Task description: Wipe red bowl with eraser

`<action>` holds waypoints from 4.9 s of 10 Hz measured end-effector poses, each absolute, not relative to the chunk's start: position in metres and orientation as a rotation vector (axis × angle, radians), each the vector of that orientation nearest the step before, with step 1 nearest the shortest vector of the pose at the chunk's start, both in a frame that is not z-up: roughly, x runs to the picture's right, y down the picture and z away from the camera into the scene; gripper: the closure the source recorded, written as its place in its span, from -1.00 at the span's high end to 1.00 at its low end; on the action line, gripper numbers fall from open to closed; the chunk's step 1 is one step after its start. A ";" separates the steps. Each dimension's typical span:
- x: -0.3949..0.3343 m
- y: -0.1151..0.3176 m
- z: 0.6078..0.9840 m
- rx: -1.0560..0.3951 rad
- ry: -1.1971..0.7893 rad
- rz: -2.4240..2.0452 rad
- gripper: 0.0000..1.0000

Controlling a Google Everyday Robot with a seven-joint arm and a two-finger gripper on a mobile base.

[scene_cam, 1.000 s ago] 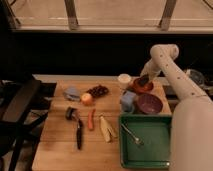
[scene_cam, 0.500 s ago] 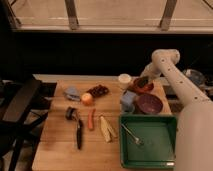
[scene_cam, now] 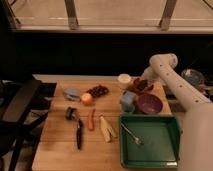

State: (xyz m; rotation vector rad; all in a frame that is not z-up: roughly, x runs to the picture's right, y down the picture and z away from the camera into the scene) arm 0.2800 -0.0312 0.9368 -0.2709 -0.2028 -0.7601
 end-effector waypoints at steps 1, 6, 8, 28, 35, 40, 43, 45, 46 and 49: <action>0.278 -0.027 0.940 -0.272 -0.197 -0.769 -1.00; 0.301 -0.029 0.951 -0.285 -0.111 -0.779 -1.00; 0.307 -0.035 0.965 -0.282 -0.105 -0.776 -1.00; 0.276 -0.056 0.975 -0.233 -0.142 -0.872 -1.00; 0.312 -0.044 0.951 -0.296 -0.066 -0.864 -1.00; 0.291 -0.071 0.971 -0.241 -0.088 -0.908 -1.00; 0.282 -0.058 0.956 -0.237 -0.119 -0.911 -1.00; 0.287 -0.044 0.943 -0.258 -0.115 -0.904 -1.00; 0.293 -0.039 0.940 -0.279 -0.107 -0.901 -1.00; 0.319 -0.041 0.949 -0.321 -0.062 -0.899 -1.00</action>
